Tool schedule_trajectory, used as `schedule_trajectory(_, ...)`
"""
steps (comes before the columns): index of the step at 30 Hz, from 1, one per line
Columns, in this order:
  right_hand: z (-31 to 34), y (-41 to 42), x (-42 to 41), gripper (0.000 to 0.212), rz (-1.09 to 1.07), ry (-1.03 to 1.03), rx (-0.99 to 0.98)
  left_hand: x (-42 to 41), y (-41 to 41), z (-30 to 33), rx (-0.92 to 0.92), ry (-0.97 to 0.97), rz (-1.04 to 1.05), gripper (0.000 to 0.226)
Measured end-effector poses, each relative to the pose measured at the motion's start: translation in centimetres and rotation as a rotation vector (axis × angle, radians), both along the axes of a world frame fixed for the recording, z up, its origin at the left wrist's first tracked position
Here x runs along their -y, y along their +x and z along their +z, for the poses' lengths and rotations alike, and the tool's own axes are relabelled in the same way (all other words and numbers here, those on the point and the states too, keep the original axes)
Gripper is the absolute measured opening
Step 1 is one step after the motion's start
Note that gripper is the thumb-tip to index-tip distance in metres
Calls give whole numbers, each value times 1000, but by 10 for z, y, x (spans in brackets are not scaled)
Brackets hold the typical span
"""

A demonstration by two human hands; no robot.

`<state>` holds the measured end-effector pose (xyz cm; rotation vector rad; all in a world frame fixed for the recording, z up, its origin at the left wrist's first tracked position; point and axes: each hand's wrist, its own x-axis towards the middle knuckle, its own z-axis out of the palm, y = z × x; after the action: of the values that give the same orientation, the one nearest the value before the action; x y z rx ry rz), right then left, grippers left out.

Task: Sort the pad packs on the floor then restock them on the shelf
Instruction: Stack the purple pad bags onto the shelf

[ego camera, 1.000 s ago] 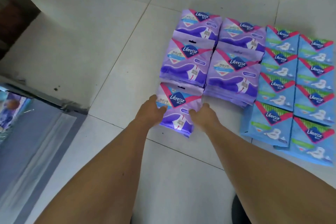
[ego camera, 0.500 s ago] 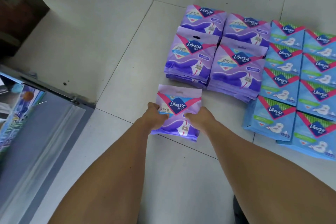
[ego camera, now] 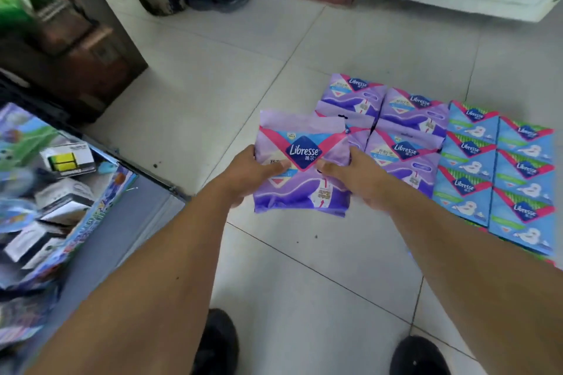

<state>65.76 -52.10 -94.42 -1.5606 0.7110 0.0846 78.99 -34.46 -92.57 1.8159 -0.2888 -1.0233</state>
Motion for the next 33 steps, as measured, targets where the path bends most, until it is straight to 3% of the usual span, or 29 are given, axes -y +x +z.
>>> schedule_trajectory(5, 124, 3, -31, 12, 234, -80, 241, -55, -16, 121, 205, -92, 68, 30)
schedule_trajectory(12, 280, -13, -135, 25, 457, -120, 450, -187, -85, 284, 501, -168, 258, 21)
schedule_trajectory(15, 336, -24, -203, 19, 535, -94, 571, -260, -123, 344, 628, -170, 334, 33)
schedule_trajectory(18, 377, -29, -275, 26, 621, -77, 657, -335, -159, 393, 687, -159, 443, 39)
schedule_trajectory(23, 419, -30, -395, 39, 725, -102, 708, -450, -193, 430, 744, -122, 628, 30)
schedule_trajectory(27, 434, -17, -492, 51, 805, -140, 716, -539, -209, 435, 741, -124, 819, 51)
schedule_trajectory(31, 446, 1, -580, 32, 772, -171, 742, -610, -209, 437, 660, -245, 1058, 44)
schedule_trajectory(33, 447, 12, -619, 36, 760, -182, 745, -643, -203, 437, 651, -257, 1102, 40)
